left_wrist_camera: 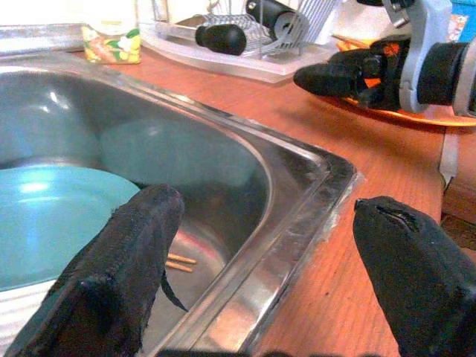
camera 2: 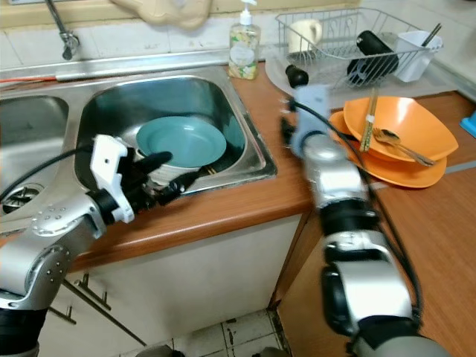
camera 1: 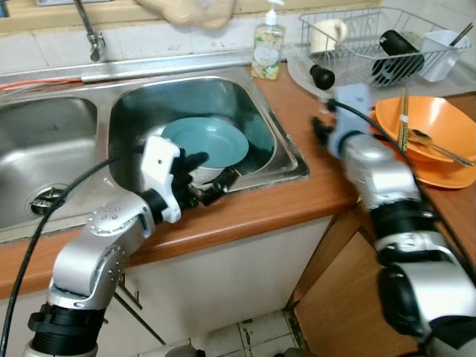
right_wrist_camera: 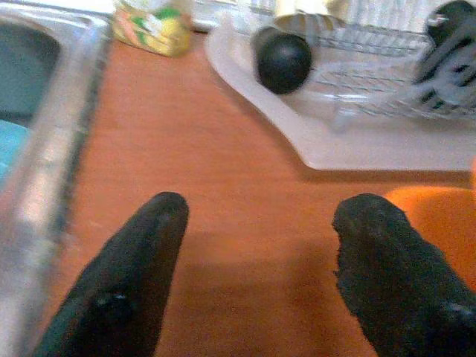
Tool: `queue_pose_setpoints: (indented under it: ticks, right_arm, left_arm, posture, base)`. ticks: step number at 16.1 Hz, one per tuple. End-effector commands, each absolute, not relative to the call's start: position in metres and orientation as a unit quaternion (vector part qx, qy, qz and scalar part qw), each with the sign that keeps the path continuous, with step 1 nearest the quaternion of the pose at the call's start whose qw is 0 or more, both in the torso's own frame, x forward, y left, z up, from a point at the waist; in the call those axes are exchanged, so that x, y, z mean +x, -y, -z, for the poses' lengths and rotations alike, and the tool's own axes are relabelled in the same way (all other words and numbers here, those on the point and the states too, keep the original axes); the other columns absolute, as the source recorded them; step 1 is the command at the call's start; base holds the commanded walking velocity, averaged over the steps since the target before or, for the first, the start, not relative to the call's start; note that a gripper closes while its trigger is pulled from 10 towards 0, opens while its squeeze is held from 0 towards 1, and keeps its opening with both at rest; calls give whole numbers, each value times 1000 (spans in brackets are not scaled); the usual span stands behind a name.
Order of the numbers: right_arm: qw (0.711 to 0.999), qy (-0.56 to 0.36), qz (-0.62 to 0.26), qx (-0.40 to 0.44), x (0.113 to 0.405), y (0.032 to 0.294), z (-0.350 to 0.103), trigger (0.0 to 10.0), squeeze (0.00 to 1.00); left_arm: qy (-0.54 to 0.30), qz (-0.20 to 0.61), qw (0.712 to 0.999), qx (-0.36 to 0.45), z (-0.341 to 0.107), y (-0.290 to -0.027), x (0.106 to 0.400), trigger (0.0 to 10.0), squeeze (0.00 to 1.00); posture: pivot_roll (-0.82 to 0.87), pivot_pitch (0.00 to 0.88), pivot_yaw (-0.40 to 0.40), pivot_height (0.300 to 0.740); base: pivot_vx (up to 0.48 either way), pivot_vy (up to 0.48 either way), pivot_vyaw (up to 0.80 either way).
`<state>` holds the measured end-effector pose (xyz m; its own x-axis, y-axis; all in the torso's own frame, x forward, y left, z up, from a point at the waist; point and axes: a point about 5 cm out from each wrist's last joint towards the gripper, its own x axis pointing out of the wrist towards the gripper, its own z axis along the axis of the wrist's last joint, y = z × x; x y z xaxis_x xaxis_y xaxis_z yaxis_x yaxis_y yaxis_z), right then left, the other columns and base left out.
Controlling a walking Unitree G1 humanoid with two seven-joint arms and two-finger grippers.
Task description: Kitchen organization
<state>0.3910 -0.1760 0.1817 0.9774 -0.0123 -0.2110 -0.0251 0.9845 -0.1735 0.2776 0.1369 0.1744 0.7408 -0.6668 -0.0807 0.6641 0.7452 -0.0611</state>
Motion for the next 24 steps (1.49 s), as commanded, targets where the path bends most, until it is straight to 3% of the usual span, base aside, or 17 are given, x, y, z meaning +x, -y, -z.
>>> queue_pose_setpoints:
  ticks: [1,4,5,6,13,19,24]
  right_arm:
    - [989,-109,12,-101,389,186,-183,10000,1000]
    - [986,-122,25,-107,390,197,-181,10000,1000]
    - [986,-132,21,-99,390,198,-177,10000,631]
    - [985,-143,18,-94,390,199,-174,10000,0]
    - [979,-174,42,-98,391,212,-166,10000,0]
    - [969,-246,29,-11,388,215,-152,10000,0]
    - [963,-255,-87,-11,387,170,-151,10000,0]
  left_arm:
    - [-43,369,928,-3,-175,-133,275,10000,0]
    - [-47,377,925,3,-173,-130,274,10000,0]
    - [-47,378,925,4,-172,-130,273,10000,0]
    - [-48,379,924,4,-172,-130,273,10000,0]
    - [-45,382,923,9,-173,-131,276,10000,0]
    - [-51,406,913,14,-173,-129,273,10000,0]
    - [-53,403,914,18,-174,-133,273,10000,0]
  posture:
    - [-92,0,49,740]
    - [-89,0,48,740]
    - [-89,0,50,740]
    - [-88,0,51,740]
    - [-89,0,52,740]
    - [-91,0,58,740]
    - [-83,0,56,740]
  base:
    - [0,0,0]
    - [0,0,0]
    - [0,0,0]
    - [0,0,0]
    - [0,0,0]
    - [0,0,0]
    - [0,0,0]
